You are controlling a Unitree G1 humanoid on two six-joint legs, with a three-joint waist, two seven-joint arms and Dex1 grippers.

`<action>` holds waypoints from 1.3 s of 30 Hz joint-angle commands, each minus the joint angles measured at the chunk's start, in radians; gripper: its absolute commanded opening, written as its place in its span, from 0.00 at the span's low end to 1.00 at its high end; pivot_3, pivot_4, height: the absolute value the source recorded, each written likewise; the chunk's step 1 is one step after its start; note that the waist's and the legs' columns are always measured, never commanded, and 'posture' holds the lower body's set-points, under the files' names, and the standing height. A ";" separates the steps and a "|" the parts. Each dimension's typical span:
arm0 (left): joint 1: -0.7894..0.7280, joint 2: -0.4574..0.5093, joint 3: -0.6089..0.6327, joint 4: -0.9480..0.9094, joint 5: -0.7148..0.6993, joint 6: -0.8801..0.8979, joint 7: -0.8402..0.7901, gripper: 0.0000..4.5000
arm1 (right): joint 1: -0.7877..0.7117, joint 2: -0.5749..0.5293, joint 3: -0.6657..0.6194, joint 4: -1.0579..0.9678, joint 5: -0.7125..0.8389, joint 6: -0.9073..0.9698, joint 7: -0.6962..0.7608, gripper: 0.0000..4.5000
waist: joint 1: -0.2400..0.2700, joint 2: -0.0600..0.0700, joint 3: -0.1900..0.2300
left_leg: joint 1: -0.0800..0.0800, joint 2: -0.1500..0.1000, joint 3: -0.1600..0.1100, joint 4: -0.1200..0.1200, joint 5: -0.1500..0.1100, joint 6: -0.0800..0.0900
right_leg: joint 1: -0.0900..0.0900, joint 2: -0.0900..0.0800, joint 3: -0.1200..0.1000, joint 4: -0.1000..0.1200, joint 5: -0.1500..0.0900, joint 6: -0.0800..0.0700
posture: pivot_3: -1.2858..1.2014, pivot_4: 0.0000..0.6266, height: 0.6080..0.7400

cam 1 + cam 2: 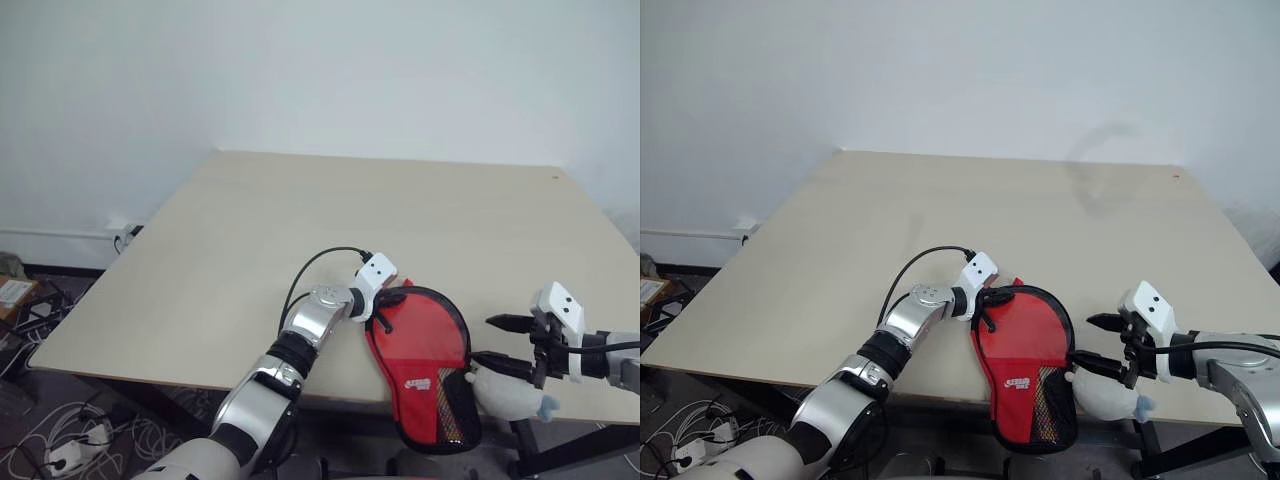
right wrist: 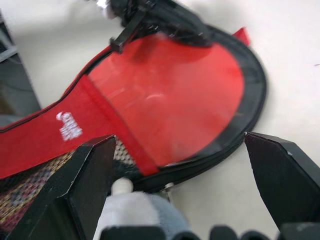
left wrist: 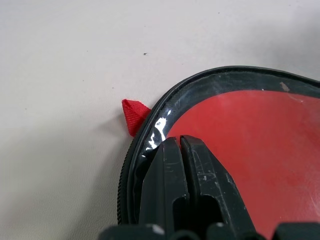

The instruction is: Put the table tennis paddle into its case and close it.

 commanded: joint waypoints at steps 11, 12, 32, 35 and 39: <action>0.008 -0.004 -0.044 -0.064 -0.014 -0.028 -0.170 0.00 | 0.038 -0.041 -0.068 -0.014 0.001 -0.028 0.037 0.98 | 0.002 0.004 0.005 | -0.001 -0.001 0.002 -0.001 -0.001 0.001 | -0.001 0.000 0.003 -0.001 0.000 0.000 | 0.52 0.00 1.00; 0.008 -0.006 -0.042 -0.068 -0.019 -0.028 -0.179 0.00 | 0.046 -0.043 -0.076 -0.017 0.002 -0.029 0.041 0.98 | 0.002 0.005 0.006 | -0.001 -0.002 0.002 -0.001 -0.001 0.001 | -0.001 0.000 0.004 -0.001 0.000 0.000 | 0.52 0.00 1.00; 0.004 0.007 0.065 -0.202 -0.161 0.028 -0.261 0.00 | 0.099 -0.048 -0.178 -0.038 0.008 -0.045 0.049 0.98 | -0.001 0.006 0.009 | -0.002 -0.002 0.007 0.001 -0.001 0.002 | -0.004 0.000 0.009 0.000 0.000 0.000 | 0.52 0.00 1.00; 0.005 0.017 0.092 -0.224 -0.178 0.031 -0.239 0.00 | 0.063 -0.027 -0.175 -0.031 0.008 -0.047 0.015 0.98 | -0.001 0.006 0.009 | -0.002 -0.002 0.007 0.001 -0.001 0.002 | -0.004 0.000 0.010 0.000 0.000 0.000 | 0.52 0.00 1.00; 0.001 0.030 0.116 -0.222 -0.169 0.010 -0.180 0.00 | -0.010 0.008 -0.156 -0.019 0.018 -0.031 -0.037 0.98 | 0.000 0.006 0.010 | -0.002 -0.002 0.008 0.001 -0.001 0.002 | -0.004 0.001 0.011 0.000 0.000 0.001 | 0.52 0.00 1.00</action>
